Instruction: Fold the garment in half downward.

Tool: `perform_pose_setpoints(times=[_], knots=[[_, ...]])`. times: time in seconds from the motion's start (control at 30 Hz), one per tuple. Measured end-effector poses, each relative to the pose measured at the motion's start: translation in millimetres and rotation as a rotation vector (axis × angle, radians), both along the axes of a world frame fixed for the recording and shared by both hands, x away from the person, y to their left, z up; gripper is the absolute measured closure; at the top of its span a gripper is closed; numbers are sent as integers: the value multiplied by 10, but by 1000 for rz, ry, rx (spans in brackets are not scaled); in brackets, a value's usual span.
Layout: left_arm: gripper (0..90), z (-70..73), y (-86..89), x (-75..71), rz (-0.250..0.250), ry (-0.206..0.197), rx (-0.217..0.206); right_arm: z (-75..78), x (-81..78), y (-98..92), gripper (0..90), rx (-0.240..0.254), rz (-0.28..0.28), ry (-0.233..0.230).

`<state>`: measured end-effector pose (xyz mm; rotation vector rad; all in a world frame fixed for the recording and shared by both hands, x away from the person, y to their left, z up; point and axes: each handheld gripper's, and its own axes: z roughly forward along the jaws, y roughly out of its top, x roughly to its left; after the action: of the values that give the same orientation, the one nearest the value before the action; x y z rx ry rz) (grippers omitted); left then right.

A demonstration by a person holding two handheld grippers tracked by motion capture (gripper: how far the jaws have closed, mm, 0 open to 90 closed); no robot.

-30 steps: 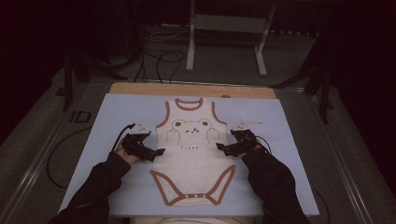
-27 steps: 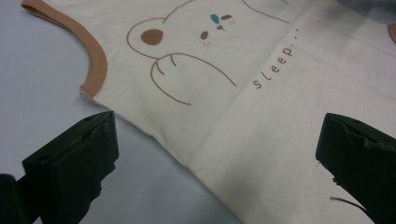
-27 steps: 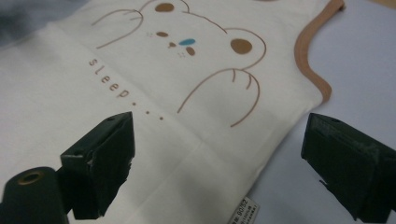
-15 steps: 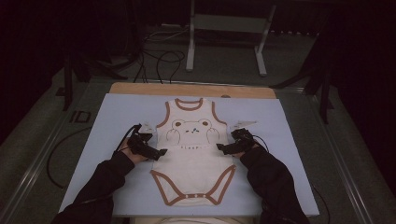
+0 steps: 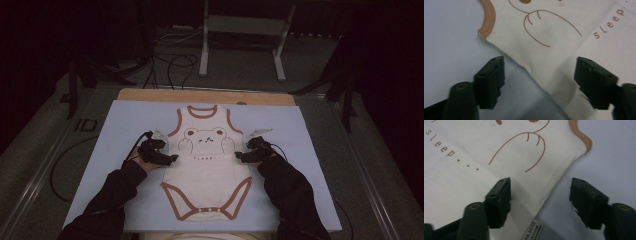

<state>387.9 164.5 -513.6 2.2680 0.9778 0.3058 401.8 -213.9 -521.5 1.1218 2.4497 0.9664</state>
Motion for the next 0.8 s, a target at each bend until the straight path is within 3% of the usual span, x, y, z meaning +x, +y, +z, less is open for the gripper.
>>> perform_pose_setpoints(times=[0.1, 0.23, 0.3, 0.33, 0.37, 0.4, 0.5, 0.6, 0.7, 0.8], knots=[[366, -32, -3, 31, 19, 5, 12, 14, 9, 14, 448, -11, 6, -3], [423, -25, -17, 46, 46, 3, 11, 24, 22, 21, 505, -15, 3, 3], [469, -20, -37, 56, 45, 3, 17, 38, 29, 41, 563, -20, 6, 12], [521, -20, -59, 56, 43, 0, 21, 45, 25, 64, 639, -23, 9, 16], [533, -20, -59, 56, 43, 0, 21, 45, 25, 64, 639, -23, 9, 16], [571, -14, -86, 50, 43, 3, 22, 51, 11, 92, 702, -29, 10, 16], [661, -11, -107, 46, 35, 8, 16, 59, 4, 113, 755, -39, 26, 19], [760, -1, -140, 42, 16, 20, 15, 67, -5, 149, 870, -44, 44, 26], [861, 1, -151, 49, 9, 31, 5, 73, -12, 172, 883, -58, 52, 24], [878, 12, -166, 59, 8, 39, 7, 80, -14, 168, 891, -62, 58, 14]])
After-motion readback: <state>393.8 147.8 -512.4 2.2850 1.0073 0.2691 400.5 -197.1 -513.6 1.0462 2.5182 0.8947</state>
